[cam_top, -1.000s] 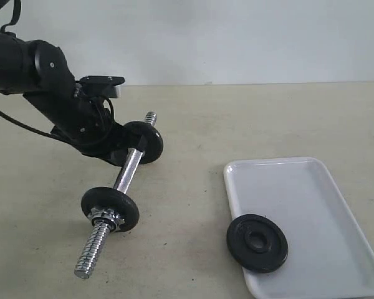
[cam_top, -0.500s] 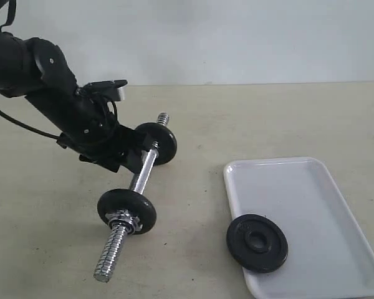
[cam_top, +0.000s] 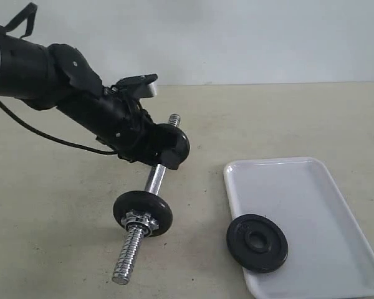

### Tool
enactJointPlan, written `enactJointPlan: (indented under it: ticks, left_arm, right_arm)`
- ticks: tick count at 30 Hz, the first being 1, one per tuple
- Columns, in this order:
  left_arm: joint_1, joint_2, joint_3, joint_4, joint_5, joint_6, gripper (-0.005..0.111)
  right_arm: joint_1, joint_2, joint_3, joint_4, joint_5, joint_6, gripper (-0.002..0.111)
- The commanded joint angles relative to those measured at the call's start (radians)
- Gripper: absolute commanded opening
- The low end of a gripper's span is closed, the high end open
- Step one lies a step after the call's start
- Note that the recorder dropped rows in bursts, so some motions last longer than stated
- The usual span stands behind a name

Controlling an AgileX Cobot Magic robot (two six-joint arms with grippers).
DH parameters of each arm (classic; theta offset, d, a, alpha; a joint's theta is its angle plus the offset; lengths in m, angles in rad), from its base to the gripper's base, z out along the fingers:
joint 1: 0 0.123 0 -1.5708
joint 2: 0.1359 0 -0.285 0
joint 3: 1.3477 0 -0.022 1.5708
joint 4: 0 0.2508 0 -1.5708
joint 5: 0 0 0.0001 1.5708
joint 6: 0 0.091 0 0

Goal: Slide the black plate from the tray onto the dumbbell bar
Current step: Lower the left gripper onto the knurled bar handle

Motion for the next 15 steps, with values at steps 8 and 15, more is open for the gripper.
enactJointPlan:
  ticks: [8, 15]
  left_arm:
    - [-0.037, 0.052, -0.014, 0.145, -0.036, -0.084, 0.042]
    - [-0.037, 0.05, -0.048, 0.159, -0.009, -0.13, 0.042]
  right_arm:
    - [0.005, -0.003, -0.006, 0.004, -0.011, -0.008, 0.0]
    - [0.005, -0.003, -0.006, 0.004, -0.011, -0.011, 0.0]
